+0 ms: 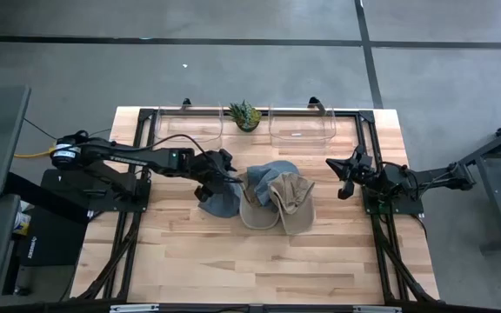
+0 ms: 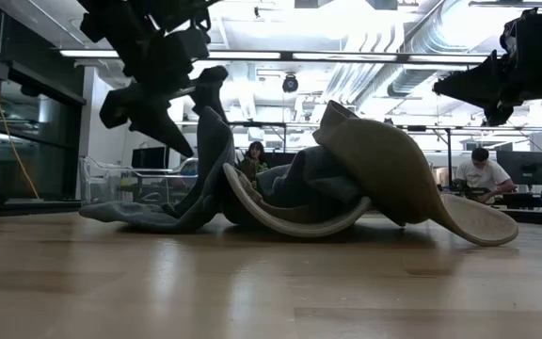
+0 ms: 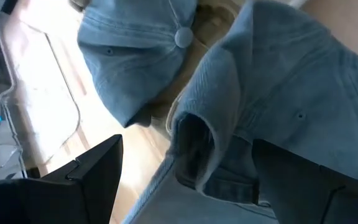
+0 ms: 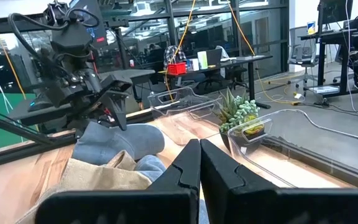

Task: Pick & Place hat
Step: Put the left gray cap into the left transparent bin

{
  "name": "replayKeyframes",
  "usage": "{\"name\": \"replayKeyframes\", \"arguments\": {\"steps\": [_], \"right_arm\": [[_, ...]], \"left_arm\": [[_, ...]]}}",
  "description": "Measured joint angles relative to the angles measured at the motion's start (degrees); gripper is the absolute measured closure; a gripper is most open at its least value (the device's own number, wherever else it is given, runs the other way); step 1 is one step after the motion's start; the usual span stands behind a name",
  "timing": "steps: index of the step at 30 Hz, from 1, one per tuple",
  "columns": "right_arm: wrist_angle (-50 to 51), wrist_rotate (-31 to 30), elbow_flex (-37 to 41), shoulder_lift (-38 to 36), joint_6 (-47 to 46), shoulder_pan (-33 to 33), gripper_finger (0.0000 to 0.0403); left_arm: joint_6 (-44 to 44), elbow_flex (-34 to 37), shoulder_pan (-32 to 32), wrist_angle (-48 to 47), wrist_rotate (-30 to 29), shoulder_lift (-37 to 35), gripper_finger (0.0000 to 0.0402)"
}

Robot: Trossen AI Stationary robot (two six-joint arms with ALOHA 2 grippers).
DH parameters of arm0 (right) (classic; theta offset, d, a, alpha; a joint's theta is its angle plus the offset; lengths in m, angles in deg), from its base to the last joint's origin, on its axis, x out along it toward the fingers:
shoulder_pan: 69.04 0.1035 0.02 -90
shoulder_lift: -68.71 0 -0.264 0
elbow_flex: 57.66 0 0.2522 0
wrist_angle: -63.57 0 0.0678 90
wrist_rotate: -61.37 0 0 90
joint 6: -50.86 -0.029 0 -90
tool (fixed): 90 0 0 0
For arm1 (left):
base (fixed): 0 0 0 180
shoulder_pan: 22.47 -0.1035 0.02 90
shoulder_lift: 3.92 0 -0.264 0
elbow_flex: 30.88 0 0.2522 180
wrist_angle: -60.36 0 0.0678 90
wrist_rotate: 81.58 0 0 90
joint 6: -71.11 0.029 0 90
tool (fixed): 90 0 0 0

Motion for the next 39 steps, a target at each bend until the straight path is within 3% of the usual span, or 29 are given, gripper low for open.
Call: {"name": "replayKeyframes", "arguments": {"steps": [6,14,22,39], "right_arm": [[-0.04,0.01,0.02,0.0,-0.01,-0.01,0.0402],[-0.09,0.01,0.02,0.0,-0.01,-0.01,0.0402],[-0.09,-0.01,0.01,0.0,-0.01,-0.01,0.0402],[-0.07,0.0,0.01,0.0,-0.01,0.0,0.0402]], "left_arm": [[-0.18,0.0,0.0,0.02,-0.48,0.73,0.0101],[-1.52,0.0,0.0,0.03,-5.7,0.72,0.0186],[-1.76,0.0,-0.02,-0.01,-4.41,0.72,0.0255],[-2.01,0.0,0.0,-0.03,-2.93,0.72,0.0278]]}}
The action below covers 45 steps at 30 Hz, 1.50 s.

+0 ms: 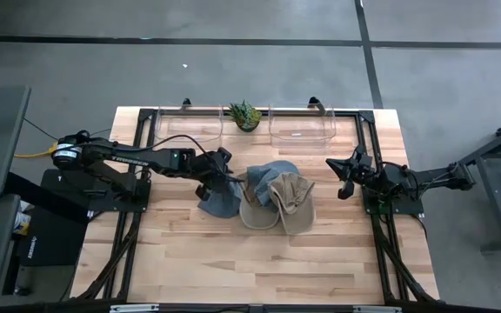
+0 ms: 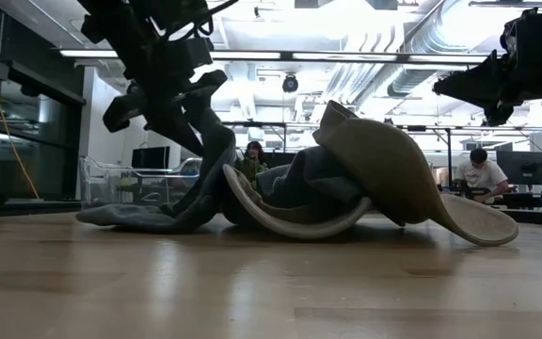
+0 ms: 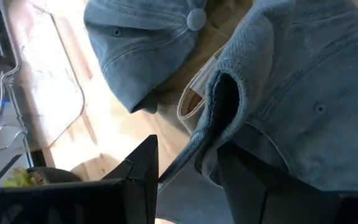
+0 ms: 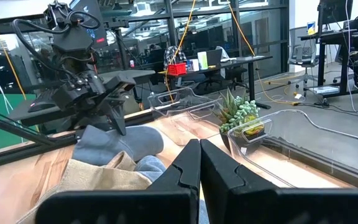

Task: Pick & Place hat
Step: Put the left gray cap into the left transparent bin

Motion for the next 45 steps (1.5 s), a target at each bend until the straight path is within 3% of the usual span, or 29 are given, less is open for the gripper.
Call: {"name": "replayKeyframes", "arguments": {"steps": [22,26,31,45], "right_arm": [[0.01,-0.01,0.01,0.02,0.0,-0.01,0.0402],[-0.01,0.0,0.0,0.02,0.0,0.0,0.0402],[-0.01,0.0,-0.01,0.02,0.0,0.0,0.0402],[-0.01,-0.01,-0.01,0.01,0.0,-0.01,0.0402]], "left_arm": [[-3.81,0.0,0.02,-1.34,2.63,1.05,0.028],[-5.26,0.0,0.02,-1.32,1.73,1.05,0.0309],[-5.7,0.0,0.02,-2.15,-0.42,1.05,0.0388],[-10.47,-0.02,0.04,-7.25,-3.06,-0.72,0.0401]]}}
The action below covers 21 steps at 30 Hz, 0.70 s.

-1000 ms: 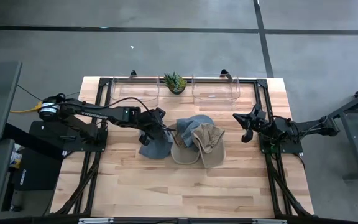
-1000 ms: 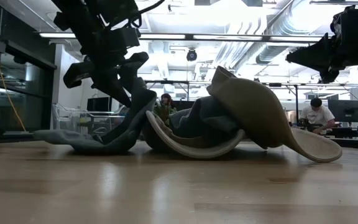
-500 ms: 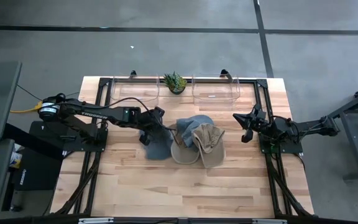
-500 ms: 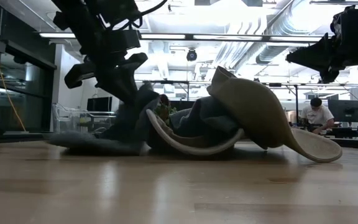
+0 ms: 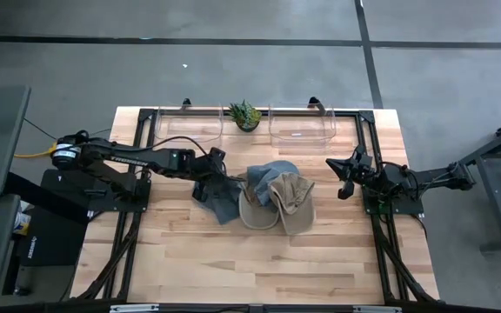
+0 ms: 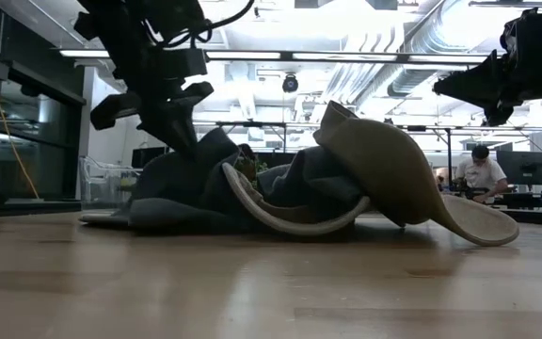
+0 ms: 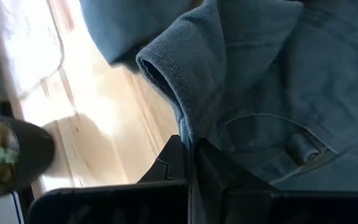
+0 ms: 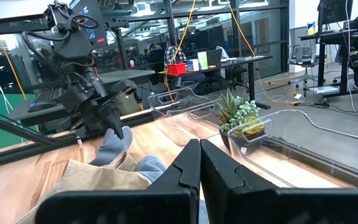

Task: Pick & Place hat
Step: Put the left gray cap into the left transparent bin

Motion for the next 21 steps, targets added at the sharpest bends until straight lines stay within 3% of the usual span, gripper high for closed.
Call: {"name": "replayKeyframes", "arguments": {"steps": [21], "right_arm": [[0.02,0.0,0.0,0.02,0.0,0.01,0.0402]], "left_arm": [[-10.3,0.04,-0.01,-16.49,0.52,-13.19,0.0401]]}}
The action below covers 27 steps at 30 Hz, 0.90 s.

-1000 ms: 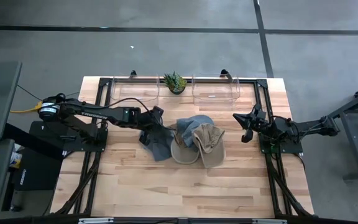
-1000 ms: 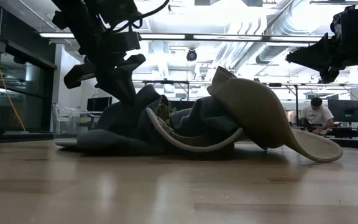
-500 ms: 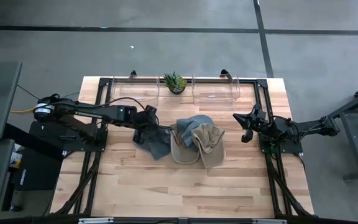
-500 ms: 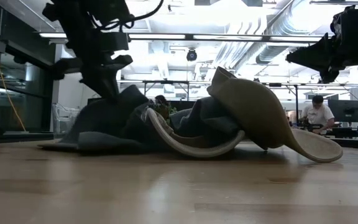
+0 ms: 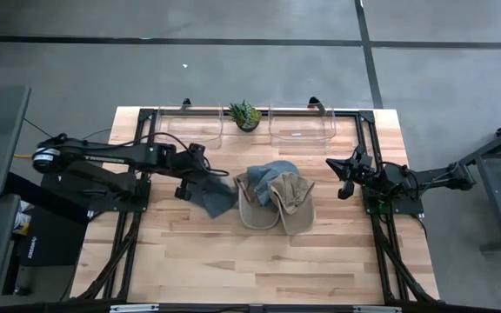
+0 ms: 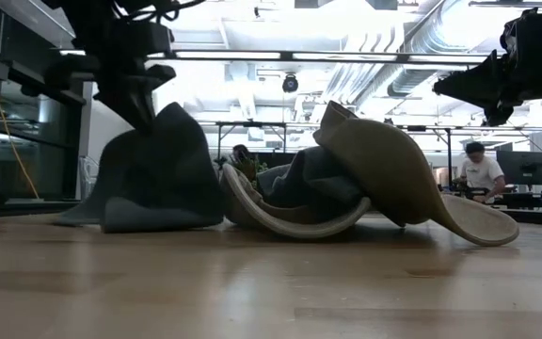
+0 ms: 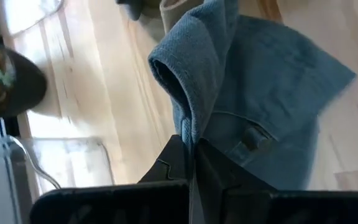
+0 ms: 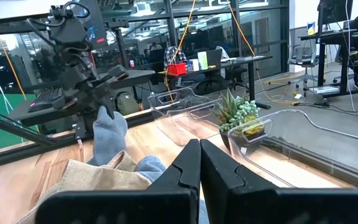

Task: Pick & Place hat
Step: Put the left gray cap into the left transparent bin

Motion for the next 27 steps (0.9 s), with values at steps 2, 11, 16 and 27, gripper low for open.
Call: {"name": "replayKeyframes", "arguments": {"steps": [2,11,16,27], "right_arm": [[-0.02,0.0,0.01,0.0,0.0,0.01,0.0402],[-0.02,0.02,0.01,0.0,0.0,-0.01,0.0402],[-0.01,0.01,0.0,-0.01,0.0,0.01,0.0402],[-0.04,0.02,0.0,0.0,0.0,0.0,0.0402]], "left_arm": [[-2.16,0.02,-0.01,-0.68,0.58,-1.02,0.0401],[-9.58,0.02,-0.01,-3.32,2.13,-4.69,0.0401],[-14.03,0.02,-0.01,-5.22,1.2,-6.56,0.0401],[-29.56,0.0,-0.01,-5.26,6.23,-9.75,0.0401]]}}
